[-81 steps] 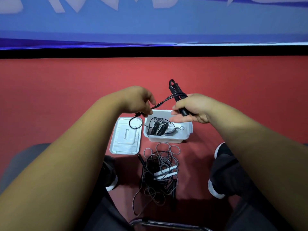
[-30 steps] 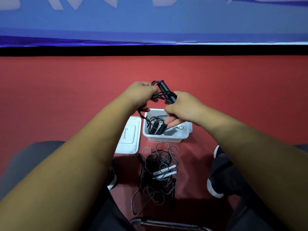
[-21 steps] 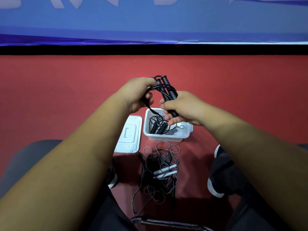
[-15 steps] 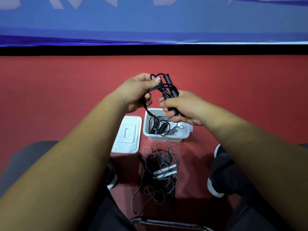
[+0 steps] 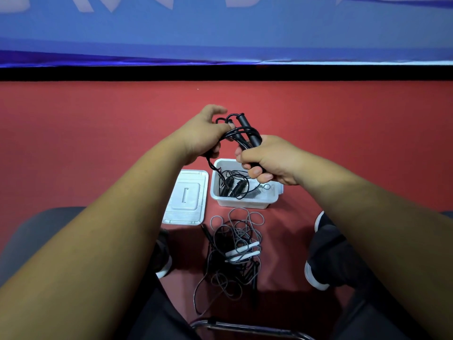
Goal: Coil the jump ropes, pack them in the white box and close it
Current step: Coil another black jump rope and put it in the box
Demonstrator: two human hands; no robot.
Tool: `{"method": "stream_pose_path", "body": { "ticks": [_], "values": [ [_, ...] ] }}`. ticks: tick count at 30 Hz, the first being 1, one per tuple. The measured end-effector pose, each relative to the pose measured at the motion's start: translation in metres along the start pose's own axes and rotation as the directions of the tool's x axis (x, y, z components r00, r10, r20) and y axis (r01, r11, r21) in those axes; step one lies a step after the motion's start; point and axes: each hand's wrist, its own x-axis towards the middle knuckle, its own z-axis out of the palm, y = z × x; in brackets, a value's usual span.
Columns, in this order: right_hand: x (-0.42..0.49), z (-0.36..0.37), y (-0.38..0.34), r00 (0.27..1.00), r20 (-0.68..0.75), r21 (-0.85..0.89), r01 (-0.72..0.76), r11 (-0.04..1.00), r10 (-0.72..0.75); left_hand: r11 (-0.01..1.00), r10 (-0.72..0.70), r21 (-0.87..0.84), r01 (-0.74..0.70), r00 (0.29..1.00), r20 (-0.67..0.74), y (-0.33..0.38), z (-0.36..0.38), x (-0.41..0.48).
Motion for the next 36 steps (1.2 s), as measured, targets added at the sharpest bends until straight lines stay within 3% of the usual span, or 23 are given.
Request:
{"method": "stream_pose_path", "body": {
  "ticks": [5, 9, 13, 19, 23, 30, 36],
  "values": [
    [0.001, -0.001, 0.003, 1.0, 0.01, -0.048, -0.012, 0.999, 0.012, 0.989, 0.139, 0.028, -0.146, 0.976, 0.165, 0.001, -0.005, -0.007],
    [-0.001, -0.001, 0.001, 0.999, 0.042, -0.048, -0.029, 0.998, 0.031, 0.984, 0.169, 0.04, -0.174, 0.98, 0.104, -0.001, 0.002, -0.003],
    [-0.003, -0.003, -0.003, 0.989, 0.136, 0.076, -0.073, 0.994, 0.062, 0.994, 0.106, 0.03, -0.106, 0.994, 0.012, -0.001, 0.005, 0.001],
    [-0.008, -0.008, -0.01, 0.971, 0.233, 0.235, -0.113, 0.965, 0.057, 0.998, 0.055, -0.029, -0.055, 0.998, -0.006, -0.003, 0.0, 0.003],
    [-0.01, -0.003, -0.006, 0.98, 0.181, 0.087, -0.104, 0.991, 0.087, 0.991, 0.037, -0.134, -0.026, 0.996, 0.083, -0.002, -0.002, 0.001],
    [-0.003, -0.01, -0.003, 0.994, 0.084, 0.195, -0.083, 0.977, 0.068, 0.924, -0.083, -0.364, 0.114, 0.992, 0.099, 0.0, 0.0, 0.001],
    [0.003, -0.014, 0.0, 0.998, 0.035, 0.271, -0.068, 0.96, 0.061, 0.924, -0.144, -0.337, 0.181, 0.981, 0.131, 0.004, -0.003, 0.002]
  ]
}}
